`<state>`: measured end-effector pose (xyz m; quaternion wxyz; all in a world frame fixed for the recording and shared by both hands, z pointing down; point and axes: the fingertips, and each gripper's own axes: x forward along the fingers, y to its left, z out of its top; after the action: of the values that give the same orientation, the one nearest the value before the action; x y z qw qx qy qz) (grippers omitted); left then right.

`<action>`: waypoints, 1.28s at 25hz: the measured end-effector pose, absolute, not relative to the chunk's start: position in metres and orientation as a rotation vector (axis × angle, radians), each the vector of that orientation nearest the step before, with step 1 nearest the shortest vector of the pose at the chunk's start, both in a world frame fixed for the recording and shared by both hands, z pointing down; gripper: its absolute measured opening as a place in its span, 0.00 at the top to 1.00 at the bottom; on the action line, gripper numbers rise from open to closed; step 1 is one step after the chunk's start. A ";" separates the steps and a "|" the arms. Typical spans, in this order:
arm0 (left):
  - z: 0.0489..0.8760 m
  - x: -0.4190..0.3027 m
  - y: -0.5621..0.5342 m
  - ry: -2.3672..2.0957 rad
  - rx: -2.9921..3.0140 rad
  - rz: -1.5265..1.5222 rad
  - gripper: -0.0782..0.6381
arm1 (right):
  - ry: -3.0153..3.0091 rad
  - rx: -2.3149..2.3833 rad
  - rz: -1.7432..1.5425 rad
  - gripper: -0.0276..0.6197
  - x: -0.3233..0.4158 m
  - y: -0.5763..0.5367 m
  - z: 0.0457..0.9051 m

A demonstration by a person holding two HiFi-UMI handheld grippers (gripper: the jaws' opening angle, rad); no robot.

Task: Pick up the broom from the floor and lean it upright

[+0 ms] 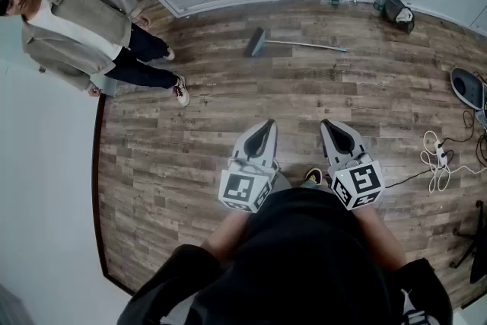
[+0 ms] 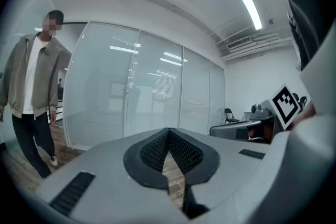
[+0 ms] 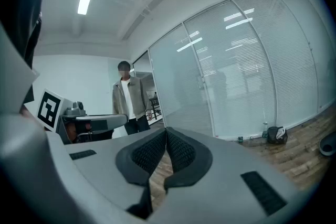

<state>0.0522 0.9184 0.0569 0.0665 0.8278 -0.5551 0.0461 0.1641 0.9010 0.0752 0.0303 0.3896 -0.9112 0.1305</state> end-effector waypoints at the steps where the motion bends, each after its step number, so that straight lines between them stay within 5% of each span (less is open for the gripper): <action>1: 0.057 0.054 0.917 -1.672 2.499 0.136 0.86 | -2.810 1.203 0.401 0.93 0.166 0.899 0.076; 19: 0.067 0.065 0.890 -1.597 2.511 0.111 0.86 | -2.865 1.211 0.508 0.93 0.177 0.875 0.081; 32: 0.090 0.048 0.751 -1.516 2.512 0.100 0.86 | -2.781 1.225 0.528 0.93 0.155 0.751 0.105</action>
<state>0.0476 0.7515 0.0899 0.1029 0.8511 -0.5136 0.0339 0.1547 0.7509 0.1054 0.0287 0.3971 -0.9012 0.1711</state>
